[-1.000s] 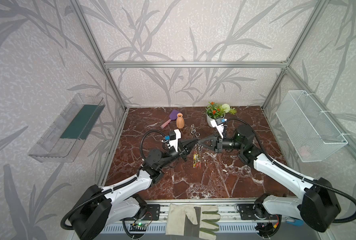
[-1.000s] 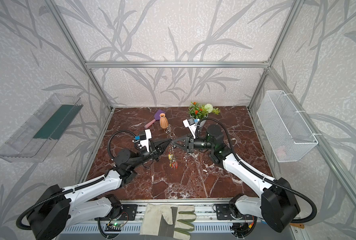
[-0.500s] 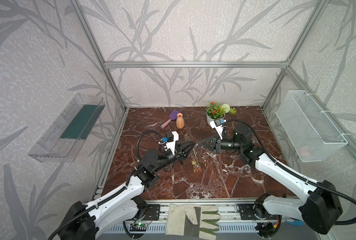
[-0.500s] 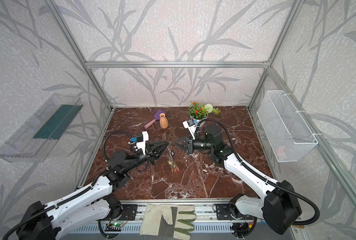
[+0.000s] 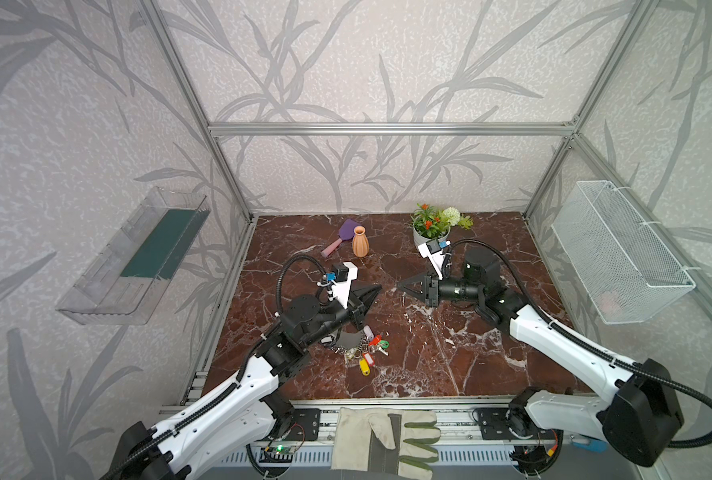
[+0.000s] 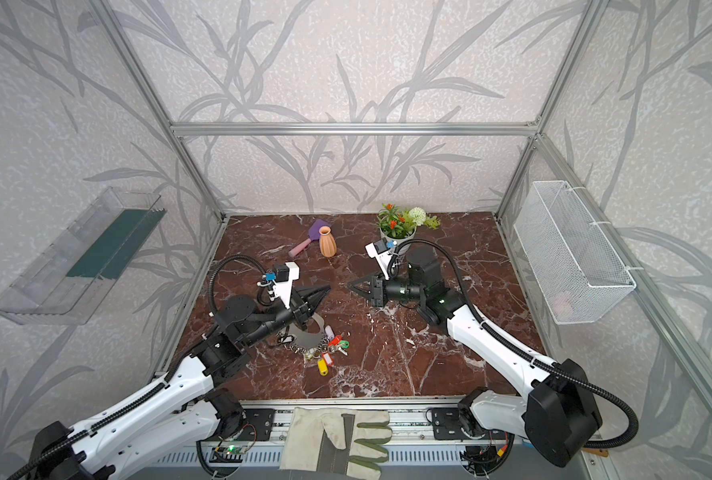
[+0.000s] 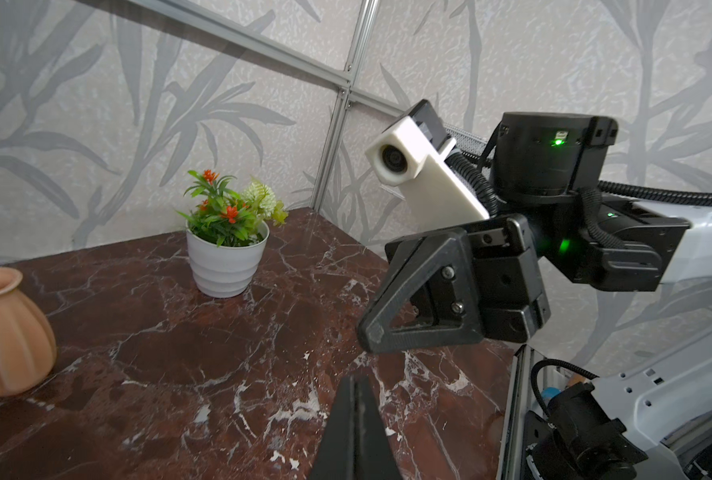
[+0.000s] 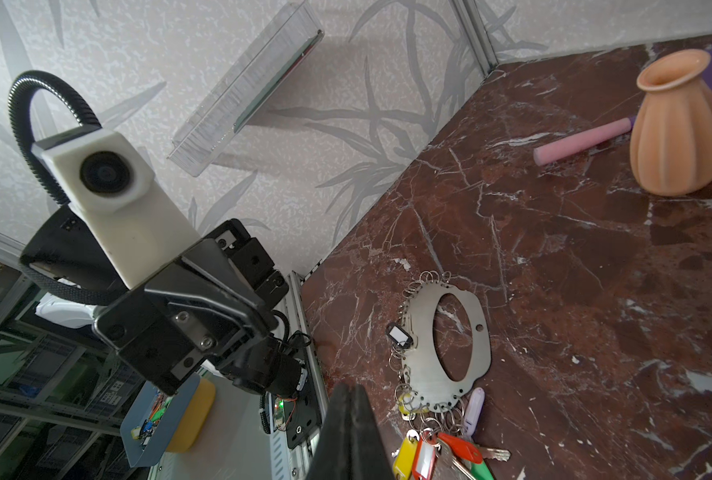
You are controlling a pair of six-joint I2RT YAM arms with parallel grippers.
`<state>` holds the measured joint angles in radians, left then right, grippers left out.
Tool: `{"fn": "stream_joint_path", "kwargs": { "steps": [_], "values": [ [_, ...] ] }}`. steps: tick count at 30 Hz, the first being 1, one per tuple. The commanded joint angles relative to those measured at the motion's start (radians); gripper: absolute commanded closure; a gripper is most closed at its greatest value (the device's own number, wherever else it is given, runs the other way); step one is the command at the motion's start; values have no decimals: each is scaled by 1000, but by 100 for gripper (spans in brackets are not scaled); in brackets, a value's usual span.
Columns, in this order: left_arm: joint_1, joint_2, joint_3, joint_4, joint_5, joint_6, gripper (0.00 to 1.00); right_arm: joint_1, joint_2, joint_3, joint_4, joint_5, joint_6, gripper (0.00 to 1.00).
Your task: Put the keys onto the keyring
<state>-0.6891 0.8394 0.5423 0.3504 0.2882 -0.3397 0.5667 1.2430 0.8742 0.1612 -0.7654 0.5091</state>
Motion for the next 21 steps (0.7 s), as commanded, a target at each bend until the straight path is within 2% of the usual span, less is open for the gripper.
{"fn": "stream_joint_path", "kwargs": {
  "steps": [1, 3, 5, 7, 10, 15, 19, 21],
  "values": [
    [9, -18, 18, -100, -56, -36, 86, -1, 0, 15, -27, 29, -32, 100],
    [12, -46, 10, -164, -106, -65, 75, -1, -1, 14, -53, 48, -53, 99],
    [15, -87, 4, -268, -182, -121, 60, -2, 2, 3, -58, 57, -63, 96],
    [24, -119, 12, -394, -241, -179, 51, -2, 6, -9, -52, 65, -64, 93],
    [34, -147, 11, -562, -291, -283, 39, -1, 11, -28, -42, 86, -66, 81],
    [43, -200, -92, -701, -380, -508, 31, -1, 33, -39, -30, 98, -68, 67],
    [48, -281, -150, -883, -483, -678, 30, -2, 53, -59, 8, 93, -53, 55],
    [56, -305, -181, -908, -500, -702, 30, -1, 61, -67, 29, 88, -45, 49]
  ]
}}
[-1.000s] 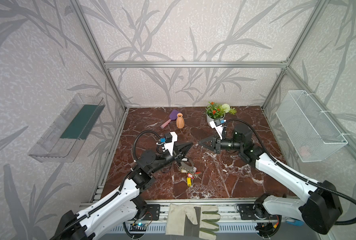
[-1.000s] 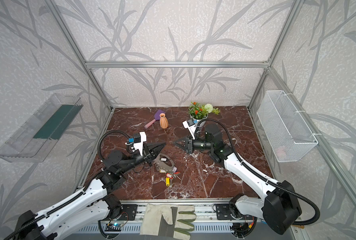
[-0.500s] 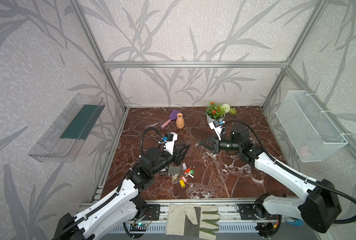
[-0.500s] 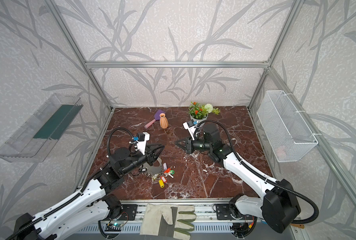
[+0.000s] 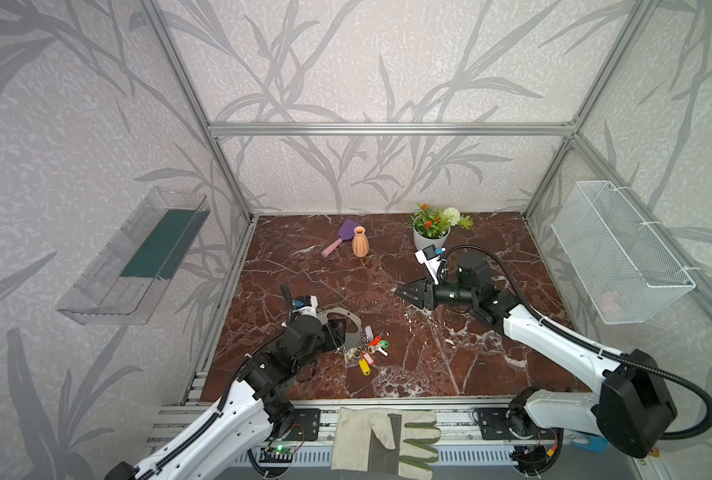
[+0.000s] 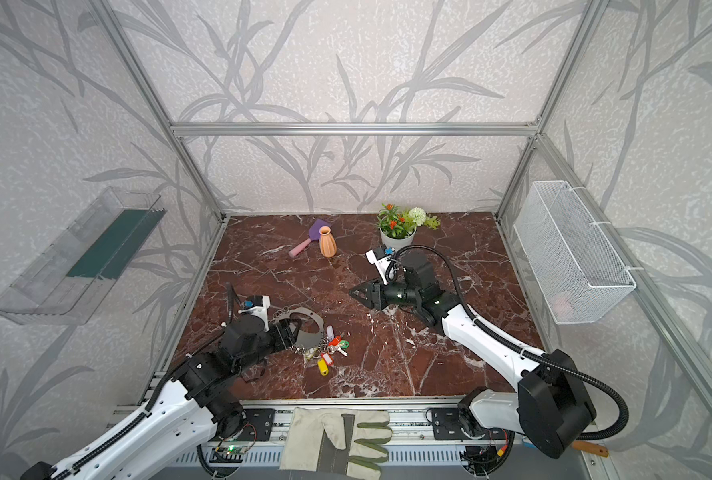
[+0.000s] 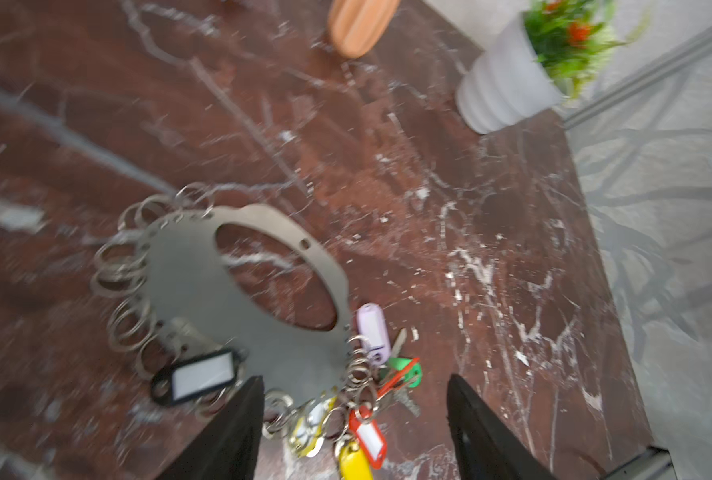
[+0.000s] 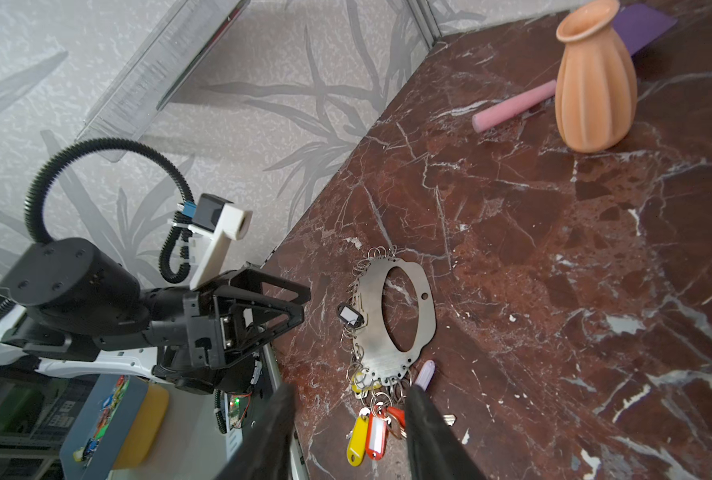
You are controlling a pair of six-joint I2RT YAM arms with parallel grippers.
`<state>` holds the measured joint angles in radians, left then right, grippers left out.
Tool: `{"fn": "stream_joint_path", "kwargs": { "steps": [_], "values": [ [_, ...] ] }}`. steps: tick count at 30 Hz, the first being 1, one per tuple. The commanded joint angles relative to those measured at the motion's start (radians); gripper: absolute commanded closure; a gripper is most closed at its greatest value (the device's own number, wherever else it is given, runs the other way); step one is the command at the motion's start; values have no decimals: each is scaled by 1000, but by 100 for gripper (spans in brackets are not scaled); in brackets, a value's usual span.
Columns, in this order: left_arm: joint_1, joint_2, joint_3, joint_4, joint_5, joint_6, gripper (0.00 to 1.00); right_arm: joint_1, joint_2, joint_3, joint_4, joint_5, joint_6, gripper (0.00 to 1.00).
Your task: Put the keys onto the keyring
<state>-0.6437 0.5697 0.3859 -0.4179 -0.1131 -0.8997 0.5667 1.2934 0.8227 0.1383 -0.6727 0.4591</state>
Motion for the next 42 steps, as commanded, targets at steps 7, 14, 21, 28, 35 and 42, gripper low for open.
{"fn": "stream_joint_path", "kwargs": {
  "steps": [7, 14, 21, 28, 35, 42],
  "values": [
    [55, 133, -41, -105, -71, -173, 30, 0, 14, -26, 53, -21, 10, 42],
    [129, 292, -33, 46, -18, -141, 27, 2, 9, -48, 68, -22, 29, 41],
    [184, 452, 3, 189, 64, -90, 26, 2, 0, -46, 45, -15, 21, 41],
    [185, 553, 116, 175, 143, 9, 28, 1, 8, -56, 63, -15, 32, 42],
    [184, 680, 167, 309, 227, 16, 28, 2, 14, -51, 69, -17, 33, 41],
    [132, 854, 260, 428, 291, 11, 30, 1, -22, -51, 11, 17, 1, 42]
  ]
}}
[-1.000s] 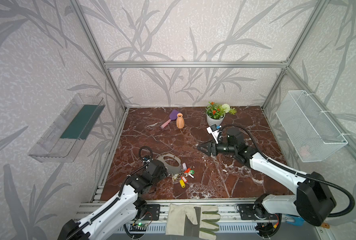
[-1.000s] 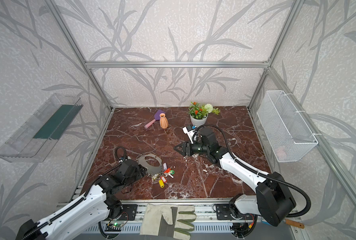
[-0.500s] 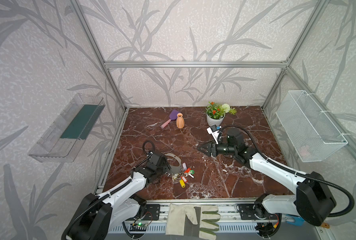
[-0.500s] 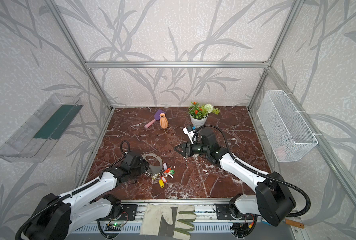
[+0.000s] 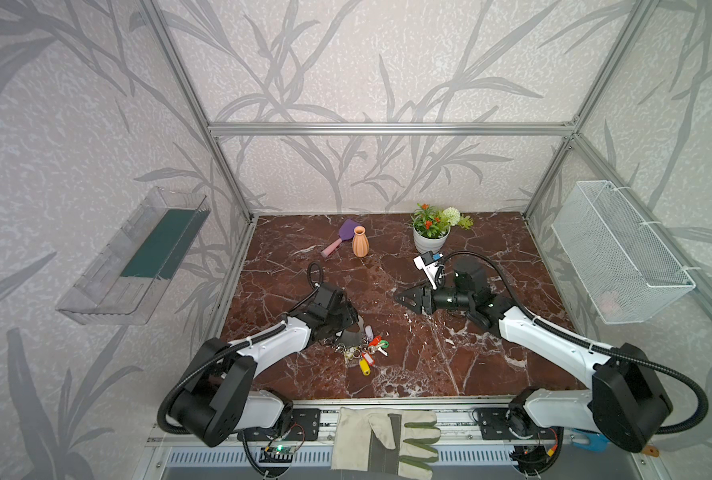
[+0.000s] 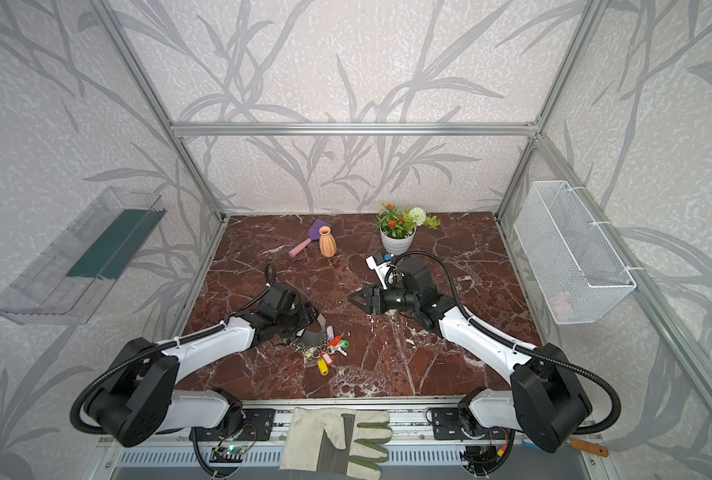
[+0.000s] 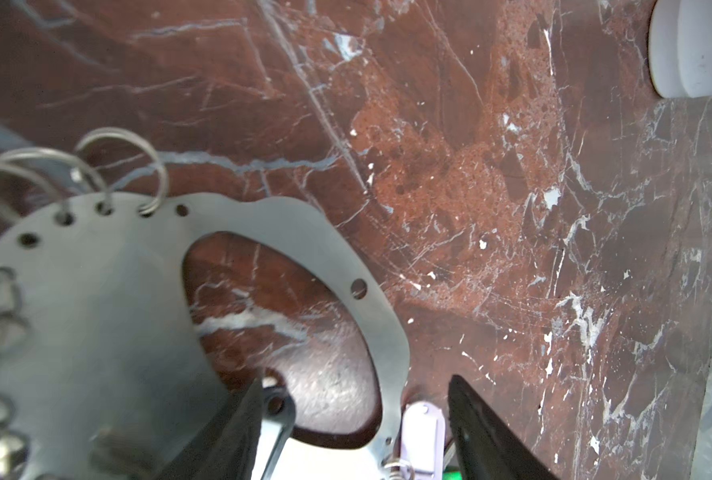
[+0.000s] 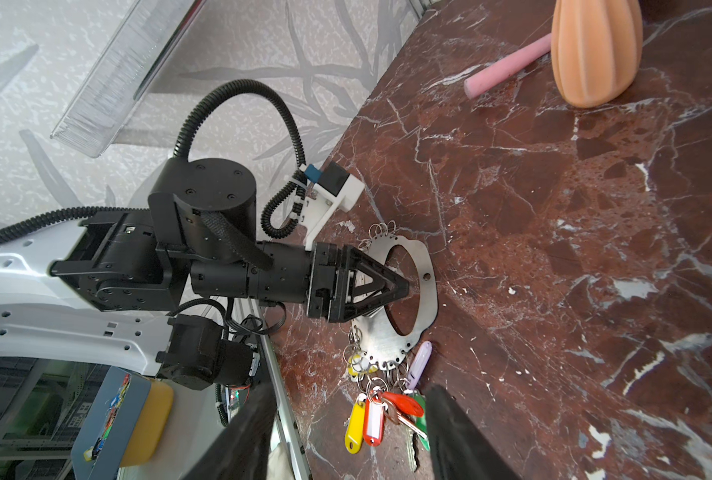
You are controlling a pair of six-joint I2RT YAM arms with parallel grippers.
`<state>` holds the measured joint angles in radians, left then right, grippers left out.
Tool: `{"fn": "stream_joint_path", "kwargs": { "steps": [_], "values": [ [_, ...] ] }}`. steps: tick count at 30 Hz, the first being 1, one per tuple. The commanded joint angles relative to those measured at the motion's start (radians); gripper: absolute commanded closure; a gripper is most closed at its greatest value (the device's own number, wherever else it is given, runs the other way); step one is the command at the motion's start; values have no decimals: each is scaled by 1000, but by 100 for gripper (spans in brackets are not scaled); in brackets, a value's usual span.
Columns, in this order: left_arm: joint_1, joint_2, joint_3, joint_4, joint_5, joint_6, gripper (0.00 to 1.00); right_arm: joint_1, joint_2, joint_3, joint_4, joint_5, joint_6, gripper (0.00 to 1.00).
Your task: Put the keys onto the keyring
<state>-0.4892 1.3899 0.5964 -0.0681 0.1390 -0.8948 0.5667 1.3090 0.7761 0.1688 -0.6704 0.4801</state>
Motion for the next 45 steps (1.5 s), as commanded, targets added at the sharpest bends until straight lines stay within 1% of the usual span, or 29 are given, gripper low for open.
{"fn": "stream_joint_path", "kwargs": {
  "steps": [1, 4, 6, 7, 9, 12, 14, 15, 16, 17, 18, 20, 22, 24, 25, 27, 28, 30, 31, 34, 36, 37, 42, 45],
  "values": [
    [-35, 51, 69, 89, 48, 9, 30, 1, -41, -6, -25, 21, -23, 41],
    [-57, 57, 93, 140, 75, 3, 31, 0, -44, -7, -32, 45, -31, 42],
    [-48, -6, 66, 160, 43, -1, 31, 2, -32, 0, -43, 70, -42, 43],
    [-40, -49, 56, 141, 23, 11, 31, 4, -21, 5, -44, 80, -48, 44],
    [-15, -151, 42, 51, -23, 44, 32, 22, 9, 25, -76, 122, -78, 46],
    [13, -333, 6, -128, -83, 108, 37, 76, 83, 93, -163, 186, -144, 50],
    [17, -461, -39, -265, -143, 103, 41, 110, 147, 143, -191, 216, -168, 53],
    [18, -515, -65, -308, -162, 90, 46, 119, 176, 165, -195, 217, -168, 58],
    [19, -577, -100, -343, -182, 71, 56, 128, 223, 190, -193, 210, -160, 63],
    [20, -637, -127, -392, -199, 53, 62, 136, 263, 218, -187, 190, -148, 67],
    [18, -679, -144, -435, -214, 36, 65, 147, 301, 240, -178, 172, -137, 69],
    [19, -751, -173, -526, -251, 5, 66, 179, 385, 294, -167, 154, -118, 73],
    [18, -781, -199, -566, -261, -11, 66, 210, 479, 350, -165, 136, -102, 77],
    [19, -780, -238, -526, -201, -9, 66, 236, 560, 416, -175, 113, -88, 81],
    [19, -769, -263, -487, -165, -11, 66, 244, 595, 440, -172, 105, -74, 82],
    [20, -737, -309, -375, -105, 29, 66, 253, 649, 469, -151, 83, -48, 82],
    [18, -723, -322, -344, -97, 36, 66, 254, 669, 479, -141, 77, -36, 83],
    [18, -704, -323, -310, -81, 88, 66, 255, 694, 491, -129, 67, -23, 83],
    [16, -691, -320, -306, -80, 126, 66, 255, 705, 499, -129, 61, -20, 83],
    [11, -642, -311, -308, -111, 188, 67, 261, 739, 525, -133, 43, -18, 83],
    [7, -602, -316, -245, -98, 200, 68, 265, 764, 544, -148, 37, -19, 83],
    [0, -577, -312, -227, -115, 193, 69, 266, 773, 552, -150, 35, -16, 83],
    [-21, -447, -266, -190, -141, 235, 71, 267, 810, 584, -155, 27, -7, 83],
    [-29, -400, -251, -171, -147, 241, 72, 266, 822, 604, -173, 29, -18, 84]
  ]
}}
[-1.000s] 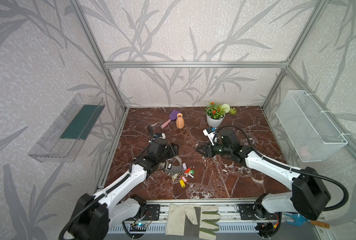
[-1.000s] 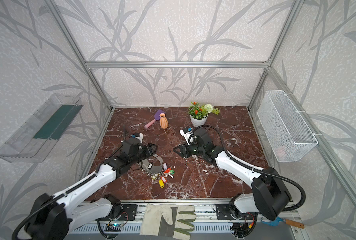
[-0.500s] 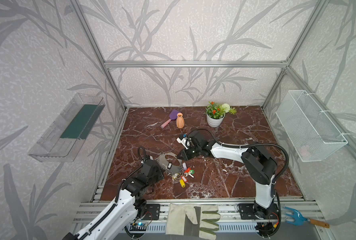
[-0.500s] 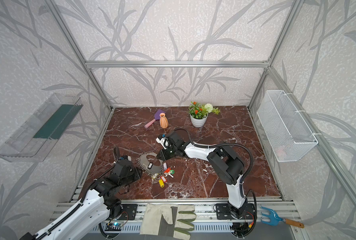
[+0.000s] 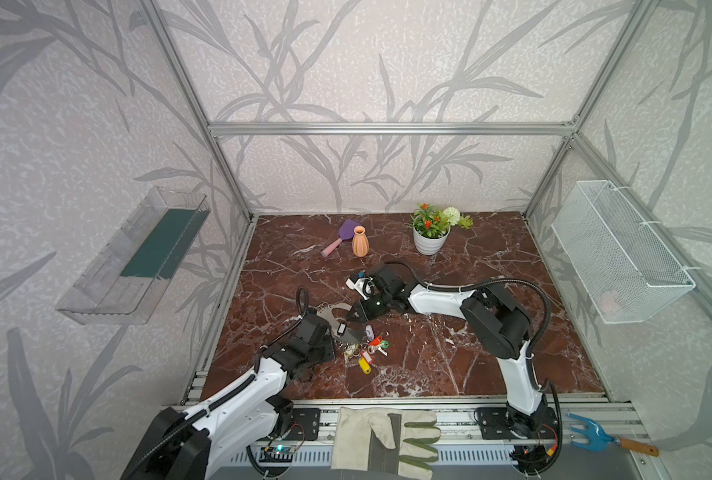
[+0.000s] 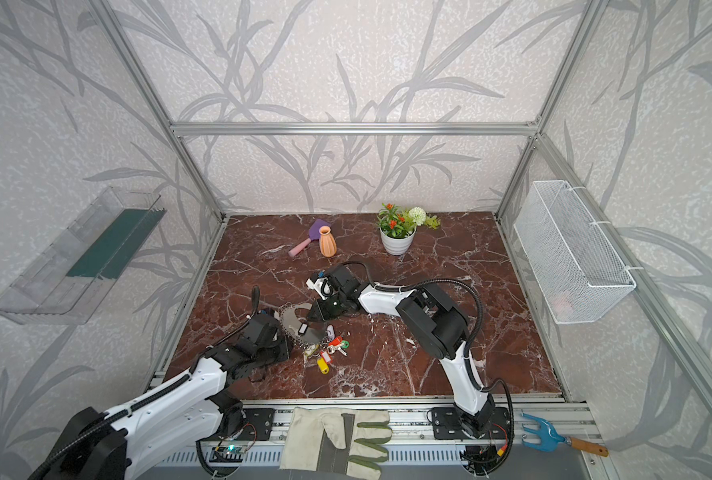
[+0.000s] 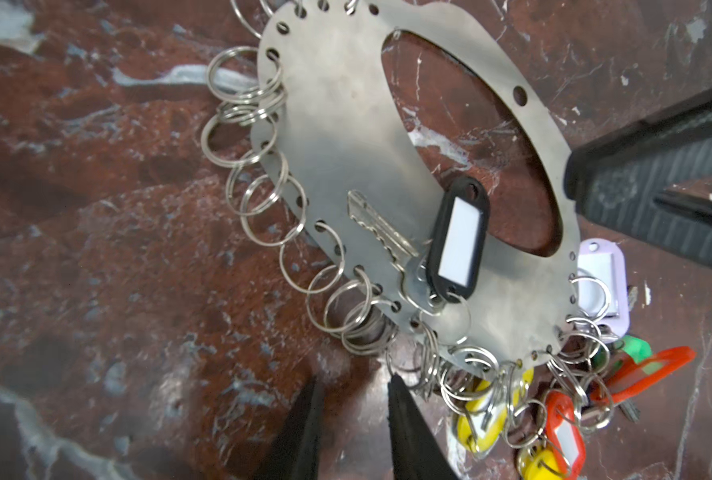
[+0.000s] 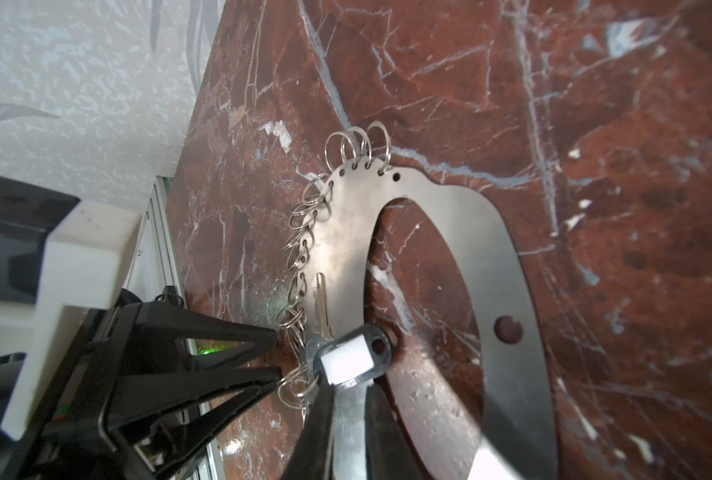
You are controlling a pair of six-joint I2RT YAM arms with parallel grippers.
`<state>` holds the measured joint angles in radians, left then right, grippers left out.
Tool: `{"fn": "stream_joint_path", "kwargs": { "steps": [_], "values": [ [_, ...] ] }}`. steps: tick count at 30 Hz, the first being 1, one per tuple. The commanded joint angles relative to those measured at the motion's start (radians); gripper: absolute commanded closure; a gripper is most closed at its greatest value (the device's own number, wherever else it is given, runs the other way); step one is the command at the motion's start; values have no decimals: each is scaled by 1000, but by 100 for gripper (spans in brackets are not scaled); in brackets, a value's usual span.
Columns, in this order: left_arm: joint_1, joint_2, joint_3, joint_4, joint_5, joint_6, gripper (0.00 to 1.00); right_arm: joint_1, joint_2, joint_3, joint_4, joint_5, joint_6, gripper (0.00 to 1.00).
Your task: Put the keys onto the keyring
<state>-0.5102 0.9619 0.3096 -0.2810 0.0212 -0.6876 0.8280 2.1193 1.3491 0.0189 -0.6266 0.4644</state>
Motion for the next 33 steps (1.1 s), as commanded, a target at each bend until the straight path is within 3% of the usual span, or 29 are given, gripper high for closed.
{"fn": "stream_joint_path", "kwargs": {
  "steps": [1, 5, 15, 33],
  "values": [
    [-10, 34, 42, 43, -31, 36, 72, 5, 14, 31, -22, -15, -3, 83],
    [-40, 32, 65, 38, -34, 58, 72, 3, 31, 37, -24, -18, -4, 84],
    [-133, -22, 106, -76, -167, 26, 67, -6, 48, 41, -14, -36, 5, 84],
    [-165, 173, 178, -47, -204, 27, 70, -15, 53, 18, 20, -61, 27, 85]
  ]
}}
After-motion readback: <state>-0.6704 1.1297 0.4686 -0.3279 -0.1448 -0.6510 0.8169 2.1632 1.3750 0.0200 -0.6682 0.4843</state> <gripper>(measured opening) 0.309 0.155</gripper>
